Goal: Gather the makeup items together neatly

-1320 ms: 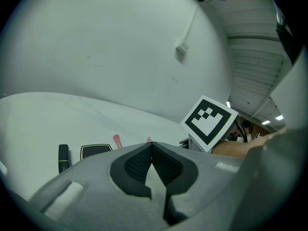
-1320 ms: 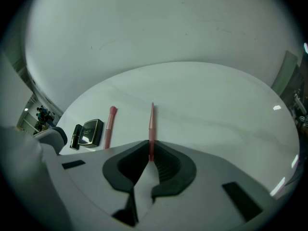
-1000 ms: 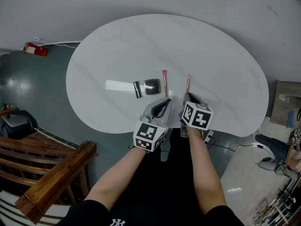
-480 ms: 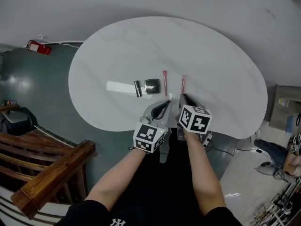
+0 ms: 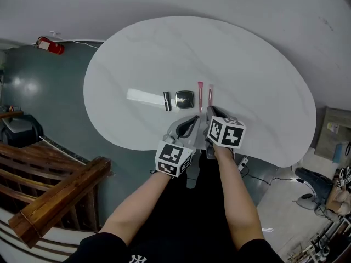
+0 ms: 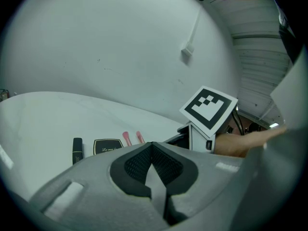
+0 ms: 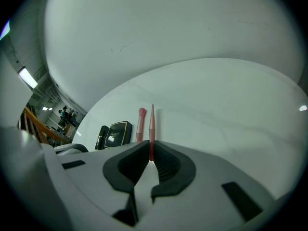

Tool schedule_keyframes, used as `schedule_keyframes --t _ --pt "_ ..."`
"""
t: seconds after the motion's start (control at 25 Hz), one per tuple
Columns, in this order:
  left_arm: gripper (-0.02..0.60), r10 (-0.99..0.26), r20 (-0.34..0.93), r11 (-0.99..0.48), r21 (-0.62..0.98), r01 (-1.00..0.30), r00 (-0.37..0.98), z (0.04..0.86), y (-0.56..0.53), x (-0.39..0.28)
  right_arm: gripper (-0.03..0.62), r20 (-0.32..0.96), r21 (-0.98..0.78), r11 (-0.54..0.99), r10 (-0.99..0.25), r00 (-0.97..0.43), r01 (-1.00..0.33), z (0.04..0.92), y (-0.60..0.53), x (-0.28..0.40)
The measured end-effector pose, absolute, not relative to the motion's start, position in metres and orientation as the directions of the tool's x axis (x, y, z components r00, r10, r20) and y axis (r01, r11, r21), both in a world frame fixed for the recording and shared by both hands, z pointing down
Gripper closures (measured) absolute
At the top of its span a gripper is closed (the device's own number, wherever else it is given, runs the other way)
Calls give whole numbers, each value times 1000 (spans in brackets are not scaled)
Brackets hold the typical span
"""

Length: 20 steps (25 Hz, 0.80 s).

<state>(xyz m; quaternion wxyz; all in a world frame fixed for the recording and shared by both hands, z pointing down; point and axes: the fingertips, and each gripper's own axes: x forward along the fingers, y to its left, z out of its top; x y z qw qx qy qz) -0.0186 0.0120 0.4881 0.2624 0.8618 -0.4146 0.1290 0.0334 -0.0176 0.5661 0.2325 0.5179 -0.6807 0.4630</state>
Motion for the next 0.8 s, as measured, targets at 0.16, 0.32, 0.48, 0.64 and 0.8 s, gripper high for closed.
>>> schedule_keyframes --t 0.16,0.32,0.48,0.64,0.8 --pt "574 -652 446 -506 348 -790 614 491 10 -24 557 802 -396 41 -471 -367 -917 572 -21 30" --pt "574 -655 449 -496 351 -794 608 493 7 -27 554 806 -415 45 -446 -390 -909 579 -20 28" --pt "574 -655 452 -492 352 -796 605 496 6 -29 534 810 -382 84 -448 -377 -920 578 -22 29" --pt "574 -652 455 -493 353 -795 606 497 6 -27 494 801 -398 109 -442 -403 -911 576 -22 25" --pt "574 -649 457 -495 353 -794 608 497 7 -26 477 809 -381 127 -433 -397 -916 575 -19 26"
